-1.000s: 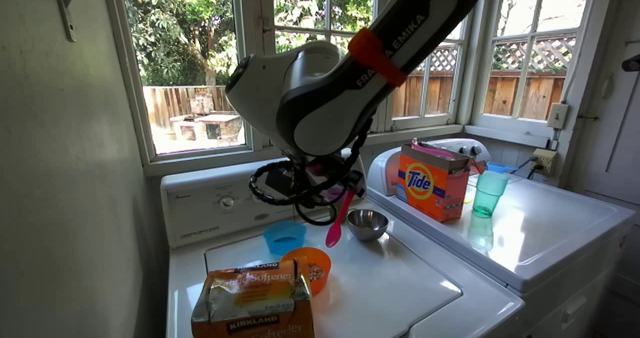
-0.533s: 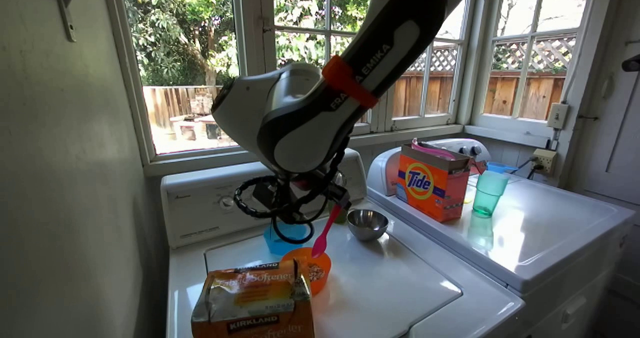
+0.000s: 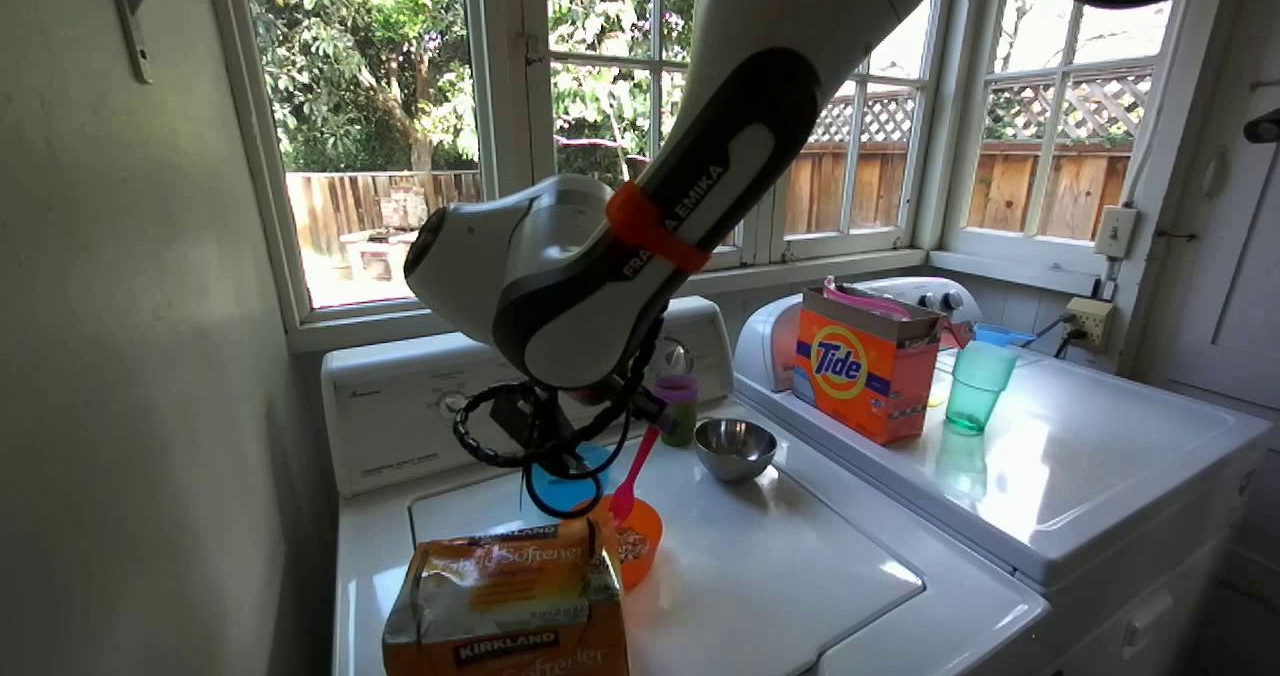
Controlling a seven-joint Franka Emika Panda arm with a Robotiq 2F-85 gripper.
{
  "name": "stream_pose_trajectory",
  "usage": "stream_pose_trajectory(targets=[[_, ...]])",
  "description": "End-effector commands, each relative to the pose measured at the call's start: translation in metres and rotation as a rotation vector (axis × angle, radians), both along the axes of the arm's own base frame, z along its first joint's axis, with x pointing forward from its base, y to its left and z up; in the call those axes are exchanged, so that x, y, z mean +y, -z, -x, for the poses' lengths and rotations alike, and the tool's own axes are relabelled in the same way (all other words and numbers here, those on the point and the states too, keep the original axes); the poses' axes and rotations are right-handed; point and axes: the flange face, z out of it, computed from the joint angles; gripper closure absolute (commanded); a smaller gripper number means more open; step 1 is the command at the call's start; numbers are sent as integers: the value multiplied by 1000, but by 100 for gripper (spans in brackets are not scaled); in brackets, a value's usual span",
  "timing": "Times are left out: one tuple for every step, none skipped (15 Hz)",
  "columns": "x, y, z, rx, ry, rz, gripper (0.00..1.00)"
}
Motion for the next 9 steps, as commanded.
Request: stream_pose_trajectory(targets=[[5, 19, -8, -21, 1, 36, 94], [5, 22, -8, -21, -3, 45, 94], [5, 26, -9, -21, -7, 53, 94], [5, 29, -9, -20, -8, 57, 94], [5, 32, -10, -21, -12, 66, 94], [5, 34, -10, -24, -15, 77, 94], [5, 36, -11, -27, -16, 88, 94], [5, 38, -11, -30, -19, 94, 94], [7, 39, -12, -37, -24, 100, 94]])
